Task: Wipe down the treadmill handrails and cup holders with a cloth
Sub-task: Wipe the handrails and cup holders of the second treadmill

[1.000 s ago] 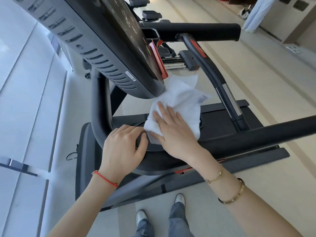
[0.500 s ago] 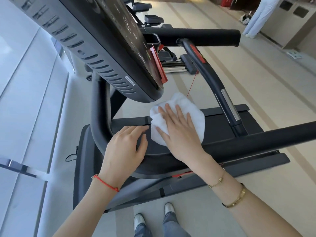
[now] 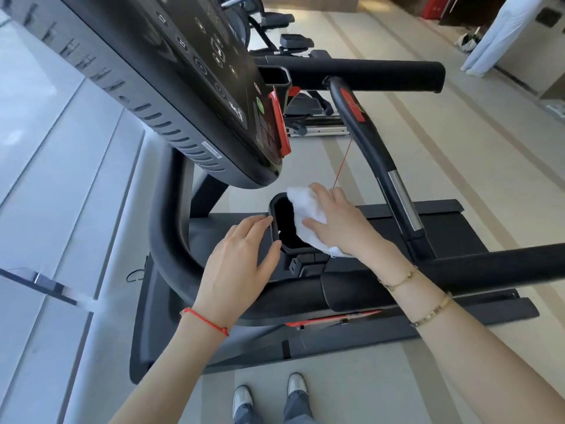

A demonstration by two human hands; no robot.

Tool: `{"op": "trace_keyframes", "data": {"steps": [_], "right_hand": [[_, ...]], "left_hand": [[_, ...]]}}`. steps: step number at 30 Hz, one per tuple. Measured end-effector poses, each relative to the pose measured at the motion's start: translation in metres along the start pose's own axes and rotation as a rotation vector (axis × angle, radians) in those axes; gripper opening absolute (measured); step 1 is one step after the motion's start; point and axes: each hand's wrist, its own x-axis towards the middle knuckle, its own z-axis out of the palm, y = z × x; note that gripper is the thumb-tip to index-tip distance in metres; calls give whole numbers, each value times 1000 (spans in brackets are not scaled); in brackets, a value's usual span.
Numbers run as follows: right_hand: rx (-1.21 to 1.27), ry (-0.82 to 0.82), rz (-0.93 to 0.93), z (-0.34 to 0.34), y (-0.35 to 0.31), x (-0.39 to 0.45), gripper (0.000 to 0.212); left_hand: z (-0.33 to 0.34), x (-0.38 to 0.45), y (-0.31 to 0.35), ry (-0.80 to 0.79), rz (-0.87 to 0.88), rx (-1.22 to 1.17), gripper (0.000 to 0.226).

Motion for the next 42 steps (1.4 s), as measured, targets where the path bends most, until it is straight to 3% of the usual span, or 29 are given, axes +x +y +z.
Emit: {"op": "trace_keyframes", "data": {"steps": [4,7,9,14,18,21,24,27,32,38,42], "right_hand": [[220,-39,43,-2,14,-1,69],[244,-99,-73,-15,13,19,49],[248,-214,-150,-27,9,35,29],[249,-488,-203,-38,0,64,39],[158,-332,-287,-31,2,64,17],[127,-141,-238,-20,6,57,30],[108,-28,-135,-10,10,49,18],[168,-47,-7,-11,14,35,13],[299,-254,155,-15,21,4,12],[430,-140,184,-24,8,32,19],[578,-173,186,-26,10,38,24]], "left_hand": [[4,1,1,-16,-23,17,49],[7,3,3,-23,-59,19,50],[9,3,6,-22,-86,11,50],[12,4,12,7,-130,-9,48],[14,3,13,22,-146,-3,47],[13,2,13,29,-138,14,46],[13,1,13,39,-126,27,45],[12,0,14,41,-120,35,45],[13,0,13,46,-121,46,46],[15,-1,12,47,-126,57,47],[15,-2,12,41,-124,46,47]]}}
